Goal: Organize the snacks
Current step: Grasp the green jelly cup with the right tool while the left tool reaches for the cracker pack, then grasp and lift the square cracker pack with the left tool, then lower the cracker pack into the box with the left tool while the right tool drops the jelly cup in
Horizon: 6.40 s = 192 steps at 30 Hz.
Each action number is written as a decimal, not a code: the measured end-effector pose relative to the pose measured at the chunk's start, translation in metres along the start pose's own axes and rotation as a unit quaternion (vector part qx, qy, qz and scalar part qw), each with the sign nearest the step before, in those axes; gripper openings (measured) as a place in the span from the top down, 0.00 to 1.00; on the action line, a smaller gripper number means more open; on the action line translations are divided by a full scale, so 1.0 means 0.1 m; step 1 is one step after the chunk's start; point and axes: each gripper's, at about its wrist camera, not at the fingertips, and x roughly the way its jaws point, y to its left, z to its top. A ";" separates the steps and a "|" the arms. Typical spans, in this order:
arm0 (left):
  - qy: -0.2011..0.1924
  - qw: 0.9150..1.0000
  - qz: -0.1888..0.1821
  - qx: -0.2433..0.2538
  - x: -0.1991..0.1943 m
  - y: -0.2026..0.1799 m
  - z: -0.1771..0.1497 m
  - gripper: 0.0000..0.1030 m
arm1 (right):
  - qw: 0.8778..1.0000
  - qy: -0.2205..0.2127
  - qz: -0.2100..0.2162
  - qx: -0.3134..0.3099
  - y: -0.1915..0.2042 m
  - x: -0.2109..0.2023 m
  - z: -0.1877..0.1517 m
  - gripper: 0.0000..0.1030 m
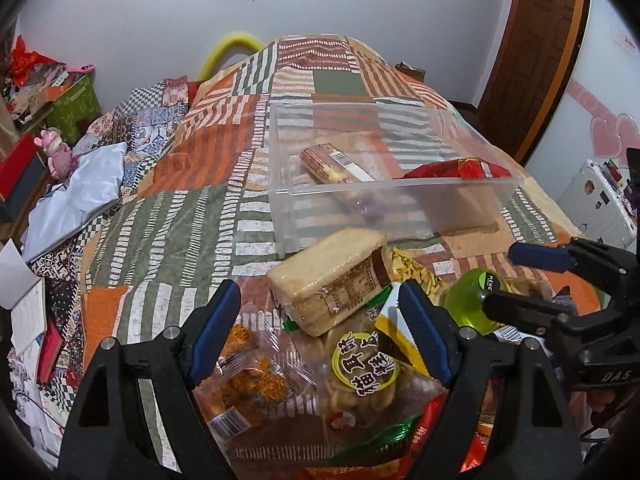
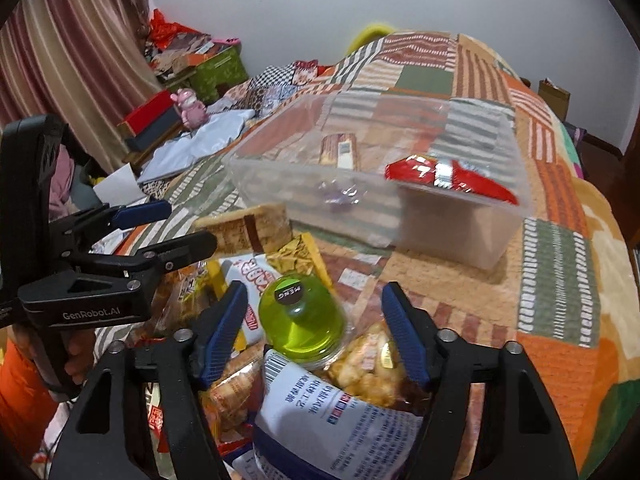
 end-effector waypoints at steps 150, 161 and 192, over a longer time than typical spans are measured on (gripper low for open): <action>-0.065 0.998 -0.024 -0.014 0.28 -0.01 0.93 0.48 | 0.997 0.079 0.016 -0.020 -0.39 0.48 0.38 0.46; -0.033 0.999 -0.030 -0.010 0.56 -0.03 0.87 0.48 | 0.996 0.085 0.029 -0.017 -0.39 0.57 0.35 0.49; -0.059 0.998 0.007 -0.003 0.11 0.24 0.64 0.22 | 0.999 -0.021 -0.036 -0.012 -0.35 0.36 0.85 0.80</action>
